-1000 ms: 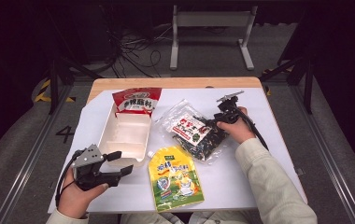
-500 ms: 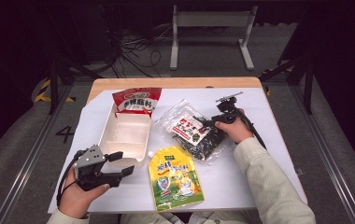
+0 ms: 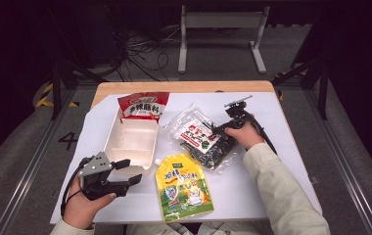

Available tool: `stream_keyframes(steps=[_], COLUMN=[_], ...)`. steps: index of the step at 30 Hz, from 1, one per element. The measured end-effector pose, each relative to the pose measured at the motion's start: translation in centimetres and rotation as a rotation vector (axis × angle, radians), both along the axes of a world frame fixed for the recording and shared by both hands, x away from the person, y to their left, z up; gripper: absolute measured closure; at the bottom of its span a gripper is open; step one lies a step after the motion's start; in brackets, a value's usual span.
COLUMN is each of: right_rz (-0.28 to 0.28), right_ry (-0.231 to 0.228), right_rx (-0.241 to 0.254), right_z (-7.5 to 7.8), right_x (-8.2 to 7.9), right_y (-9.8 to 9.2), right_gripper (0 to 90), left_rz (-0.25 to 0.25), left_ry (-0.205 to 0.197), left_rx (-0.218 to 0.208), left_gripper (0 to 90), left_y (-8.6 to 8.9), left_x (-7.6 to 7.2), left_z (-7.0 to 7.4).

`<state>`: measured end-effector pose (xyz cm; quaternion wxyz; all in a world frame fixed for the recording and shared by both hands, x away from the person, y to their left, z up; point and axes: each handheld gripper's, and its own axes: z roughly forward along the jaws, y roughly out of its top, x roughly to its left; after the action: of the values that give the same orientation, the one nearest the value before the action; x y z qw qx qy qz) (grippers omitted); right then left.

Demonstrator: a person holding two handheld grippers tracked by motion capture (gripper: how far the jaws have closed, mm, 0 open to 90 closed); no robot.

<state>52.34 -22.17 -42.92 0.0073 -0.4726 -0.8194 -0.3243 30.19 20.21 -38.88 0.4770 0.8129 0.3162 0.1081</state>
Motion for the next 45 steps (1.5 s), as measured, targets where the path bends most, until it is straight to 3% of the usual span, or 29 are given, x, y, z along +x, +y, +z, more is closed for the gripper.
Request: stream_keyframes(steps=[7, 14, 21, 24, 26, 29, 36, 41, 43, 45], right_rz=[0.028, 0.040, 0.022, 0.011, 0.000, -0.011, -0.003, -0.006, -0.010, -0.014], right_ry=[-0.017, -0.091, -0.124, -0.141, -0.168, -0.207, -0.301, -0.376, -0.404, -0.419], right_rx=[-0.050, -0.128, -0.144, -0.125, -0.089, -0.051, -0.001, 0.023, 0.035, 0.047], right_z=[0.5, 1.2, 1.6, 1.9, 2.5, 3.3, 5.3, 6.9, 7.4, 7.9], right_x=[-0.4, -1.3, -2.3, -2.7, -3.2, -4.1, -6.2, -8.0, -8.6, -9.2], right_y=[0.6, 1.2, 0.7, 0.1, -0.7, -1.4, -2.3, -2.7, -3.0, -3.2], right_gripper=[66.3, 82.5, 84.7, 84.8, 84.9, 85.0, 84.9, 84.9, 84.9, 84.9], left_rz=[0.002, -0.003, -0.020, -0.029, -0.028, -0.025, -0.056, -0.043, -0.037, -0.032], left_ry=[-0.004, -0.004, 0.000, 0.000, 0.021, 0.043, 0.010, -0.024, 0.003, 0.003], left_rx=[0.001, -0.001, 0.002, 0.007, -0.041, -0.058, -0.032, -0.074, -0.083, -0.086], left_gripper=[34.3, 34.3, 34.3, 33.7, 33.0, 32.1, 28.9, 26.1, 23.4, 22.5], left_y=[-0.1, -0.3, -0.8, -1.2, -1.5, -1.8, -3.4, -4.1, -4.5, -4.8], left_x=[0.0, 0.1, 0.3, 0.4, 0.6, 0.9, 1.4, 1.6, 1.8, 2.0], left_z=[0.0, -0.1, 0.0, 0.0, 0.0, 0.2, -0.2, -0.2, -0.3, -0.5])
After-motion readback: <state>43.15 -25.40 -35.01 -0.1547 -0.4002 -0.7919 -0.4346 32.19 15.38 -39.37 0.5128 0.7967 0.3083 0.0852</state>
